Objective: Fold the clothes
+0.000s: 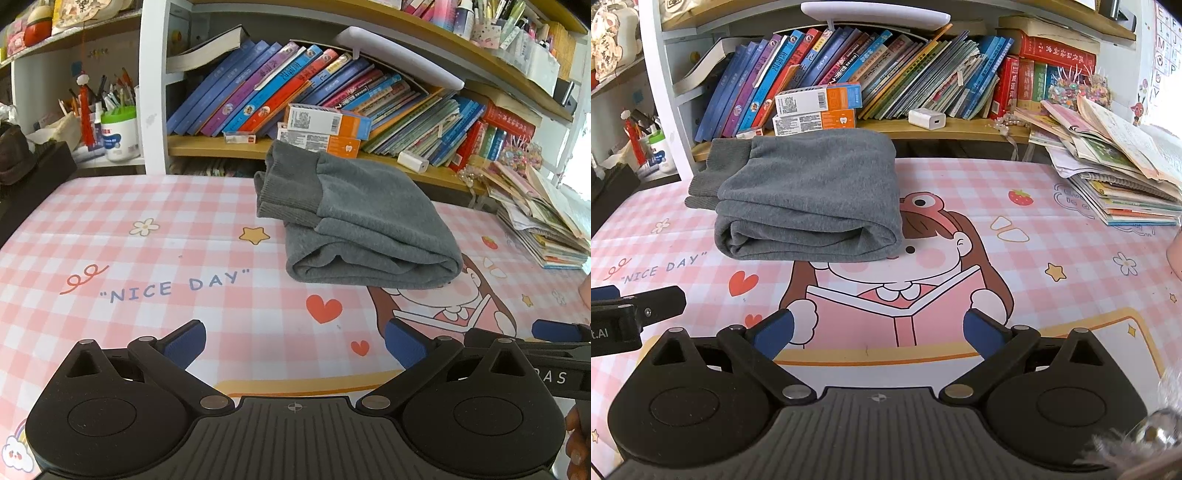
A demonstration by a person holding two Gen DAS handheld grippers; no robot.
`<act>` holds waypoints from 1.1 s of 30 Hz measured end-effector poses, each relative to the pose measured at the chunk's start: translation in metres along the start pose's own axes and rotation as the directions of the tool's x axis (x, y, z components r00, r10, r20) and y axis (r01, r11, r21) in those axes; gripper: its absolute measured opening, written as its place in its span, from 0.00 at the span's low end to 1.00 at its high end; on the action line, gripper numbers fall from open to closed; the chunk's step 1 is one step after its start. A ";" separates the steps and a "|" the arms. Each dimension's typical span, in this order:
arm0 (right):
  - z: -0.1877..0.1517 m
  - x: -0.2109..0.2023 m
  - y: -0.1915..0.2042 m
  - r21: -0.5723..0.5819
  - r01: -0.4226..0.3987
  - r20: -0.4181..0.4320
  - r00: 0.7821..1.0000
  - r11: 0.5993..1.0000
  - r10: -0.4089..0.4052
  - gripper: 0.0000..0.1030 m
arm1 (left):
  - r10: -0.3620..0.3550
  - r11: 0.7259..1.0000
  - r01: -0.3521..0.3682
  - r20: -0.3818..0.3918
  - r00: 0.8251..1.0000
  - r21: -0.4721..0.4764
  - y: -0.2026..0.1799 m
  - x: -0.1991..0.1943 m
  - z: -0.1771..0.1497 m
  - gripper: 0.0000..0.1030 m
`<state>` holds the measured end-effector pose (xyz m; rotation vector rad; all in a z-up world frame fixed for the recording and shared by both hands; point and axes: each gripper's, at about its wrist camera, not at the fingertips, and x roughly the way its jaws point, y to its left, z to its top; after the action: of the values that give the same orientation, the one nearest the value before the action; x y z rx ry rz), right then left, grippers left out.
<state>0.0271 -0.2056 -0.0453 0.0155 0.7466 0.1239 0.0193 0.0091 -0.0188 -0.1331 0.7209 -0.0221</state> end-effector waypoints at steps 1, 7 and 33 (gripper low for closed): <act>0.000 0.000 0.000 0.000 0.000 -0.001 1.000 1.000 0.000 0.96 | -0.001 1.000 0.001 -0.001 1.000 0.001 0.000 0.000 0.000 1.00; 0.000 0.002 0.000 0.001 0.001 -0.005 1.000 1.000 -0.001 0.96 | -0.003 1.000 0.003 -0.004 1.000 0.005 -0.001 0.001 0.000 1.00; -0.001 0.006 0.000 0.001 -0.002 -0.026 1.000 1.000 0.002 0.96 | -0.028 0.999 0.029 -0.018 0.999 0.016 -0.002 0.003 -0.002 1.00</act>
<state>0.0311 -0.2053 -0.0501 0.0155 0.7725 0.1255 0.0203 0.0067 -0.0219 -0.1278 0.7363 -0.0565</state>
